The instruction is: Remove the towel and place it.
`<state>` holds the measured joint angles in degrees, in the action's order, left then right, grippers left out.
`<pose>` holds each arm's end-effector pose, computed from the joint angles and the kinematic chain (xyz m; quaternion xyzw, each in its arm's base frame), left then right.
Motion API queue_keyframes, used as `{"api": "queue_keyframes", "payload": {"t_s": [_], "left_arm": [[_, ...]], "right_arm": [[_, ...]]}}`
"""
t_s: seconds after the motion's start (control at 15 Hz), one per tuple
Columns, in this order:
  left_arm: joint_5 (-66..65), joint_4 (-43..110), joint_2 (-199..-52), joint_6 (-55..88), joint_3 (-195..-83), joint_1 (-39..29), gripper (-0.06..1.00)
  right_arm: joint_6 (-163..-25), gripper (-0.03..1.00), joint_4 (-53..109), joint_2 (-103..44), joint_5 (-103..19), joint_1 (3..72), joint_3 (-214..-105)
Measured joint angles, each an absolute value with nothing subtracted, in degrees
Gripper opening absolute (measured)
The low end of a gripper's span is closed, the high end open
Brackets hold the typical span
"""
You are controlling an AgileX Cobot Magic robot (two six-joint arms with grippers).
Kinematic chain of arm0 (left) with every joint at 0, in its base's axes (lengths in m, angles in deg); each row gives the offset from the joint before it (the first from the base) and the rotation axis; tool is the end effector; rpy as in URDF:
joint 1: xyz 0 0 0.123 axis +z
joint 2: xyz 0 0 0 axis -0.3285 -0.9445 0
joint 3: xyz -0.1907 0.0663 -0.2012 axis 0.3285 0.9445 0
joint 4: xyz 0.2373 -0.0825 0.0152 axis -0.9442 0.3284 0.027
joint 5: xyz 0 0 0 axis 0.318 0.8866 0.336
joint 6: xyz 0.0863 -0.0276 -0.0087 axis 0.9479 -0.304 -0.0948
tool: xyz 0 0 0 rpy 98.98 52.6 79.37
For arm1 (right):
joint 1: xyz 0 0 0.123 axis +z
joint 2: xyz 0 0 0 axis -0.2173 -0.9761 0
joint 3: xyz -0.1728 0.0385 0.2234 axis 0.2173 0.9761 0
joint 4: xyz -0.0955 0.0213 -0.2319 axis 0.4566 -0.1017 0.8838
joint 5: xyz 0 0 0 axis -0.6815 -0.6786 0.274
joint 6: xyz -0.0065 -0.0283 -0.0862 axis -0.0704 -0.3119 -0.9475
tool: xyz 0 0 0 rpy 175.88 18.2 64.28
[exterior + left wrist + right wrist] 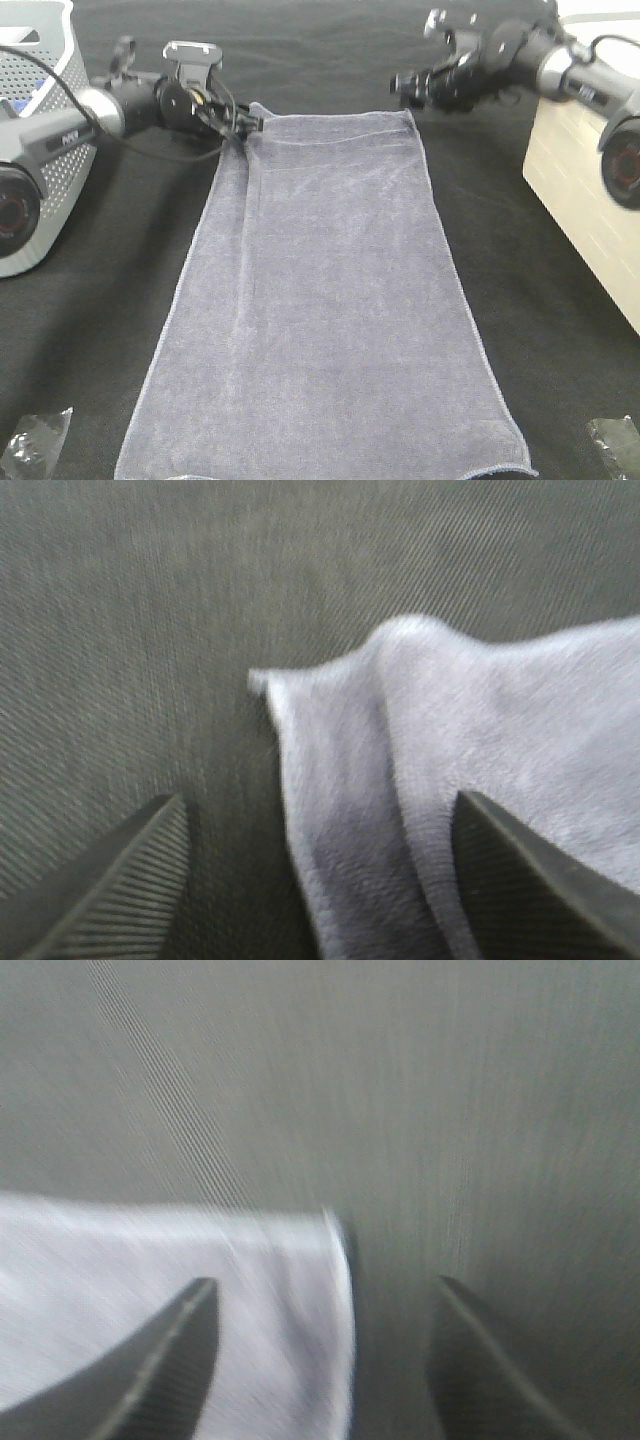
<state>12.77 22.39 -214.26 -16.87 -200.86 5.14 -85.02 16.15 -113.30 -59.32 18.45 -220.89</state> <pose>0.5869 -0.1480 0.0841 0.0938 0.8688 -0.0746 0.4804 0.5947 0.0752 0.1221 -0.0482 0.8847 0.1061 0.4514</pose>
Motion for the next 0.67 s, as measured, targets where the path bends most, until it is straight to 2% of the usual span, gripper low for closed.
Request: {"api": "queue_keyframes", "payload": {"t_s": [0.2, 0.4, 0.6, 0.67], "left_arm": [[12.5, 22.5, -210.5, -16.9, -200.9, 4.6, 0.7], [15.9, 22.4, -207.1, -17.0, -200.9, 4.3, 0.7], [26.2, 20.2, -203.6, -17.3, -200.9, 4.2, 0.7], [34.1, 19.6, -200.0, -17.3, -200.9, 4.2, 0.7]], "right_arm": [[-85.1, 0.63, 16.1, -110.0, -60.4, 18.5, -220.9], [-85.1, 0.63, 16.2, -107.0, -67.7, 18.5, -220.9], [-85.1, 0.63, 16.4, -103.5, -78.3, 18.5, -220.9], [-85.0, 0.63, 16.5, -99.7, -86.8, 18.5, -220.9]]}}
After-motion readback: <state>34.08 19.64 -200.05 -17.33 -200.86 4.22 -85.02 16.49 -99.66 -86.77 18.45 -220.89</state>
